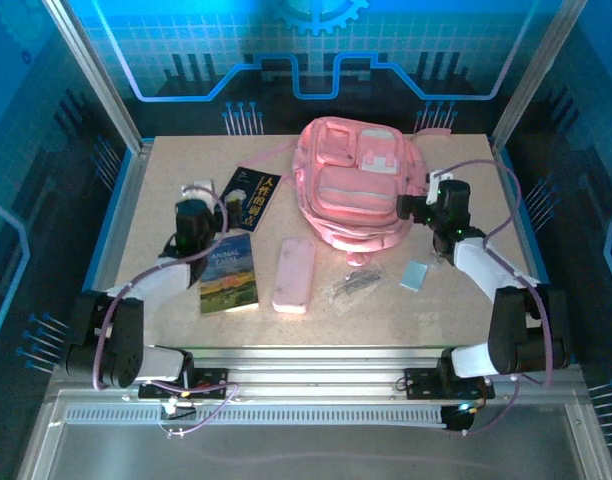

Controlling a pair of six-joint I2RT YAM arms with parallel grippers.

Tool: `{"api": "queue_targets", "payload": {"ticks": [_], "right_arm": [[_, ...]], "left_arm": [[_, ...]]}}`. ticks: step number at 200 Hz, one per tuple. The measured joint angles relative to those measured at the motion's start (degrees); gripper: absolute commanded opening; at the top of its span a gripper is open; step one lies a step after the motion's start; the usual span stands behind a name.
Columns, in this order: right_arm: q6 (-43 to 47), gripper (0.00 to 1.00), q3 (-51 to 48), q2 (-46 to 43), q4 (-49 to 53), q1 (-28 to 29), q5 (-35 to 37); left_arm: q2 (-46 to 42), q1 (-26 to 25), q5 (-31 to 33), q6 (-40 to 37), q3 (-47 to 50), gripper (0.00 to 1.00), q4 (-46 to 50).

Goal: Pack the student bag
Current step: Rotate the student bag at the top-center of the table.

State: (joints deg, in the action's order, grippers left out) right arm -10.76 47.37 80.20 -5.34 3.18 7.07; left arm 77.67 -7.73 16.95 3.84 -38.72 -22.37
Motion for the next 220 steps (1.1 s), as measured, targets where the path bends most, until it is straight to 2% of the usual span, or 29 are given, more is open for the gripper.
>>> {"api": "queue_targets", "payload": {"ticks": [21, 39, 84, 116, 138, 161, 178, 201, 220], "right_arm": [[-6.3, 1.00, 1.6, -1.9, 8.4, 0.2, -0.6], [-10.8, 1.00, 1.6, -3.9, 14.5, 0.6, -1.6], [-16.6, 1.00, 1.6, -9.7, 23.9, 0.9, -4.3], [-16.9, 1.00, 3.8, -9.0, 26.8, -0.5, -7.1], [-16.9, 1.00, 7.1, -5.2, 26.9, -2.1, -8.0], [-17.2, 0.95, 10.7, 0.8, 25.8, -3.6, -8.9], [-17.7, 0.85, 13.8, 6.9, 24.0, -4.4, -10.1], [-18.6, 0.77, 18.9, 16.8, 22.3, -5.7, -12.7], [-20.3, 0.66, 21.0, 23.4, 19.9, -6.6, -15.0]], "left_arm": [[1.3, -1.6, 0.4, 5.8, -12.8, 0.99, 13.7], [3.5, -4.6, 0.7, 10.7, -19.9, 0.99, 20.3], [12.9, -11.6, -1.0, 24.4, -26.7, 0.99, 30.1], [18.8, -15.6, -3.4, 32.6, -28.9, 0.99, 32.9], [21.0, -19.1, -5.5, 37.3, -29.1, 0.99, 32.7], [23.7, -22.2, -7.4, 41.3, -29.4, 0.99, 32.0], [25.6, -23.5, -8.7, 43.1, -29.7, 0.99, 30.8], [28.8, -23.9, -12.2, 44.5, -30.8, 0.98, 28.4], [31.0, -23.9, -13.9, 44.8, -32.0, 0.97, 27.4]]}}
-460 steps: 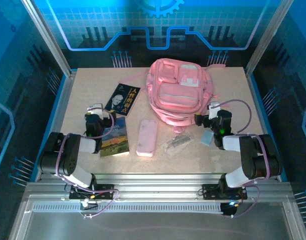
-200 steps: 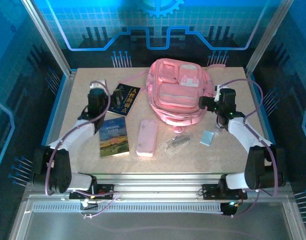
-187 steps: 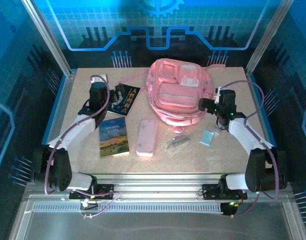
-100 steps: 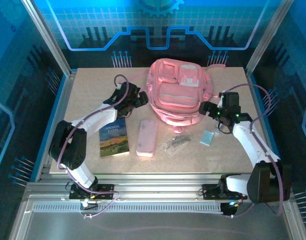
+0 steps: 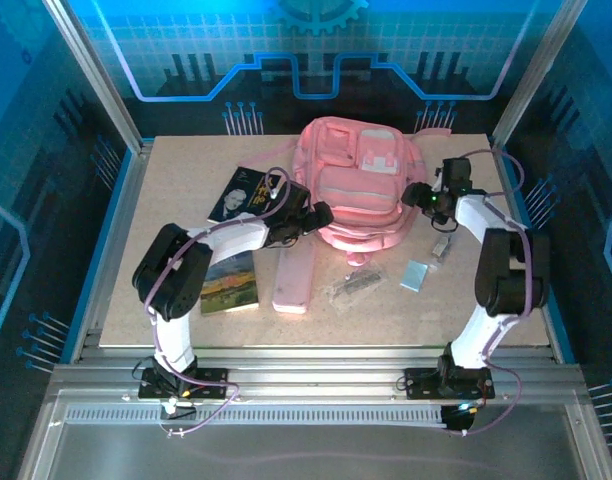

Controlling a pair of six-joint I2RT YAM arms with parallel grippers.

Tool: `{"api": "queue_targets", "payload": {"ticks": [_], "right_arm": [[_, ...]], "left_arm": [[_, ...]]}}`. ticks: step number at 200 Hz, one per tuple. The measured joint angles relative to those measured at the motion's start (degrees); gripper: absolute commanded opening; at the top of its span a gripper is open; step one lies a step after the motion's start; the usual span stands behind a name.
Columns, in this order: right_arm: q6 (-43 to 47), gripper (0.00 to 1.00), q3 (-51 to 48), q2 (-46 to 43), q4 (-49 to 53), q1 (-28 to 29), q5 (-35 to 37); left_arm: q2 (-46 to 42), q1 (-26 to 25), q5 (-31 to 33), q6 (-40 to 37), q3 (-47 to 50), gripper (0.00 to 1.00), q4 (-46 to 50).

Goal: Pack the student bag
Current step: Rotate the student bag at the top-center of the table.

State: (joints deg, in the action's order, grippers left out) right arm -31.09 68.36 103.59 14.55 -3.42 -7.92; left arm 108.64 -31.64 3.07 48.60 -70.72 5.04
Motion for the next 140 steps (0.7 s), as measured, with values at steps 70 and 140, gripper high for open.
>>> {"api": "queue_targets", "payload": {"ticks": [70, 140], "right_arm": [[-8.0, 0.00, -3.1, 5.7, -10.7, -0.5, -10.8], [-13.1, 0.00, -18.8, -13.0, -13.0, 3.6, -10.0]], "left_arm": [[6.0, 0.0, -1.2, -5.2, -10.4, 0.92, 1.3], [19.0, 2.0, 2.3, -10.1, -27.0, 0.95, 5.0]]}}
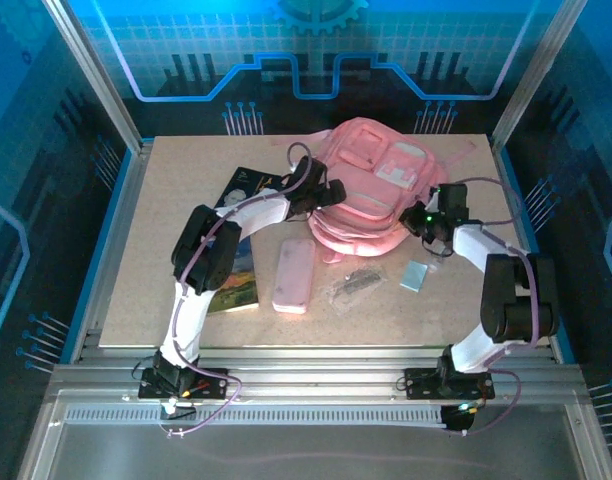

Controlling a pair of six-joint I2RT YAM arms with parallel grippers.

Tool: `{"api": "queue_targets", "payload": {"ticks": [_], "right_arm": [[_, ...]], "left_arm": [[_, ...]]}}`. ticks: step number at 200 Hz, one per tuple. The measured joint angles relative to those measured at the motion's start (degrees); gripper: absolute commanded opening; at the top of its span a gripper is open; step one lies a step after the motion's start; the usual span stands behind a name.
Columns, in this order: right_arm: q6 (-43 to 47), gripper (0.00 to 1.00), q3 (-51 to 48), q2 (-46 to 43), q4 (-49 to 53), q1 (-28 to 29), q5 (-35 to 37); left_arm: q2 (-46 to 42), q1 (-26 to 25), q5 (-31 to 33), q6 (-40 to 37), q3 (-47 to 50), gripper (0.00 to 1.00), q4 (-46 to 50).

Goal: Pack the student bag
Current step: Rotate the student bag at the top-center of the table.

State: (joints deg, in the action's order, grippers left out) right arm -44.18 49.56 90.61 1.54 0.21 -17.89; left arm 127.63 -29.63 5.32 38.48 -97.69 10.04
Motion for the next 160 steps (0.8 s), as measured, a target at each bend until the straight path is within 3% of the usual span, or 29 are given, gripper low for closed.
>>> {"api": "queue_targets", "payload": {"ticks": [20, 53, 75, 102, 138, 160], "right_arm": [[-0.9, 0.03, -0.9, -0.3, 0.7, 3.4, 0.8], [-0.5, 0.48, 0.3, -0.2, 2.8, 6.2, -1.5], [1.4, 0.66, 1.3, -1.8, 5.4, 5.7, -1.7], [6.1, 0.71, 2.5, -6.5, 10.6, 1.4, -0.3], [8.7, 0.72, 2.6, -8.5, 12.5, -7.8, 0.8], [8.9, 0.66, 2.4, -6.7, 11.1, -10.3, 0.4]], "left_arm": [[4.2, 1.4, 1.1, -1.7, -7.8, 0.96, 1.4], [8.3, 3.6, 0.9, -3.8, -17.7, 0.98, 3.0], [8.2, 4.8, 0.5, -5.4, -21.1, 0.99, 5.4], [4.5, 5.5, 0.4, -8.0, -18.9, 0.99, 8.3], [-9.2, 4.8, -0.9, -8.0, -2.9, 0.99, 8.9], [-17.3, 2.6, -1.6, -5.8, 7.2, 0.99, 7.0]]}}
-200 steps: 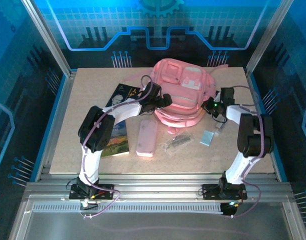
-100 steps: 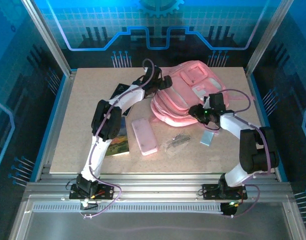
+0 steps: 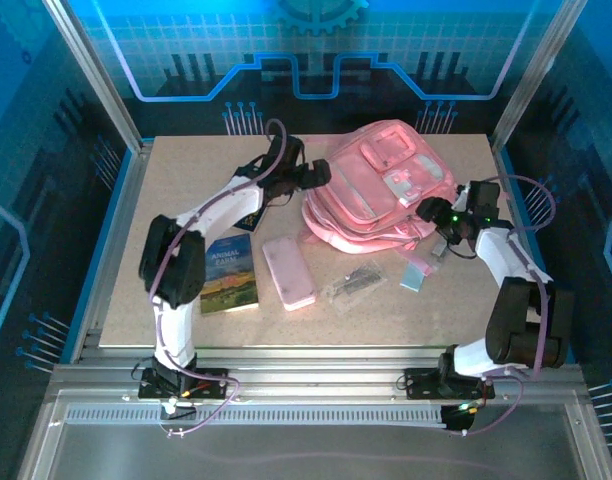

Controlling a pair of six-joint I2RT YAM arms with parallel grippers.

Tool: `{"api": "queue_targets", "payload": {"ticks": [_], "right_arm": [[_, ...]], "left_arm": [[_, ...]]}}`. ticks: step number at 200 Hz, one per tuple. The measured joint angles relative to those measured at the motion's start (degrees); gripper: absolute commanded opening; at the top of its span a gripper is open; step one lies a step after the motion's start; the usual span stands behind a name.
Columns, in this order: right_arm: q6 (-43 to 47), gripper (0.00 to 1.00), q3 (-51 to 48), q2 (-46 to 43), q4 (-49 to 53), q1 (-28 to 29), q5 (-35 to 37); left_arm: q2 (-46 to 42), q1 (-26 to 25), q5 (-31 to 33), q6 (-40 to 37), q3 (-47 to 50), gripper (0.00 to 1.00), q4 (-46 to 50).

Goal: Pack the student bag
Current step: Rotate the student bag at the top-center of the table, then unzip the student bag at the top-center of the table.

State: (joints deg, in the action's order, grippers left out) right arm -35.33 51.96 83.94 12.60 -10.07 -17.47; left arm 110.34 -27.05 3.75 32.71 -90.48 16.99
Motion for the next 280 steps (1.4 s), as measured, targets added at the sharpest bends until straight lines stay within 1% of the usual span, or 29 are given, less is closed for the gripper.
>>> {"api": "queue_targets", "payload": {"ticks": [14, 33, 40, 57, 70, 90, 101, 119, 141, 150, 158, 165, 187, 196, 208, 215, 220, 234, 249, 267, 280], "right_arm": [[-0.1, 0.59, 0.2, 3.0, -1.6, -0.6, -0.7], [-0.9, 0.57, 0.4, 7.7, -3.7, -0.9, -1.0], [-1.2, 0.58, 0.4, 9.2, -4.1, -0.9, -0.7], [-2.7, 0.66, 0.5, 11.6, -4.9, -1.0, 0.1], [-3.7, 0.70, 0.4, 12.9, -6.0, -1.4, 0.6], [-5.2, 0.71, 0.4, 14.0, -8.9, -2.0, 0.5], [-5.9, 0.69, 0.4, 14.7, -11.1, -2.0, 0.5], [-7.2, 0.63, 0.7, 16.4, -14.7, -2.0, -0.7], [-9.4, 0.40, 1.3, 18.8, -18.5, -2.3, -2.1], [-9.6, 0.36, 1.2, 19.5, -19.5, -2.4, -2.8], [-10.3, 0.29, 0.9, 19.6, -20.2, -2.4, -3.1], [-10.5, 0.24, 0.5, 19.5, -20.3, -2.4, -3.3], [-11.0, 0.06, -0.7, 18.8, -19.5, -2.4, -4.1], [-10.7, 0.00, -1.0, 17.7, -18.9, -2.4, -4.4], [-10.7, 0.00, -1.7, 15.6, -18.7, -2.4, -4.9], [-10.8, 0.00, -2.3, 14.0, -18.6, -2.4, -5.3], [-10.8, 0.00, -2.7, 12.7, -18.5, -2.3, -5.6], [-10.8, 0.00, -3.6, 9.3, -17.5, -1.8, -5.7], [-11.0, 0.00, -3.6, 6.2, -16.1, -0.7, -5.6], [-11.3, 0.00, -3.6, 3.3, -14.5, 1.1, -5.1], [-11.4, 0.00, -2.9, 2.0, -12.5, 2.8, -4.6]], "left_arm": [[-3.6, -2.1, -0.6, 1.7, 5.1, 0.99, -1.5], [-6.1, -4.9, -2.0, 4.5, 10.2, 0.99, -3.5], [-6.4, -5.7, -2.6, 5.2, 11.6, 0.99, -3.9], [-6.7, -7.6, -3.7, 7.3, 14.4, 0.99, -4.6], [-6.7, -9.0, -3.9, 8.4, 15.8, 0.99, -4.8], [-6.7, -11.0, -4.1, 10.0, 16.7, 0.99, -5.0], [-6.7, -12.0, -4.4, 10.8, 16.7, 0.99, -5.4], [-6.7, -13.6, -4.7, 10.9, 16.7, 0.99, -5.9], [-6.7, -15.2, -4.7, 10.7, 16.7, 0.99, -6.3], [-6.7, -15.8, -4.7, 10.2, 16.7, 0.98, -6.4], [-6.7, -16.3, -4.7, 9.5, 16.7, 0.98, -6.6], [-6.6, -16.8, -4.7, 8.9, 16.7, 0.96, -6.8], [-5.3, -18.3, -5.1, 7.1, 16.2, 0.96, -7.5], [-4.2, -18.8, -5.4, 6.2, 15.7, 0.96, -7.8], [-2.7, -19.3, -6.0, 5.4, 14.9, 0.95, -8.5], [-1.7, -19.6, -6.3, 4.6, 14.3, 0.91, -9.0], [-1.2, -19.8, -6.4, 4.1, 14.1, 0.91, -9.2], [0.2, -20.3, -6.7, 2.2, 13.0, 0.91, -9.6], [2.0, -21.1, -7.2, -0.3, 11.0, 0.97, -9.8], [4.0, -22.0, -8.2, -3.2, 8.5, 0.96, -10.5], [4.9, -22.4, -8.6, -4.3, 8.0, 0.93, -11.8]]}}
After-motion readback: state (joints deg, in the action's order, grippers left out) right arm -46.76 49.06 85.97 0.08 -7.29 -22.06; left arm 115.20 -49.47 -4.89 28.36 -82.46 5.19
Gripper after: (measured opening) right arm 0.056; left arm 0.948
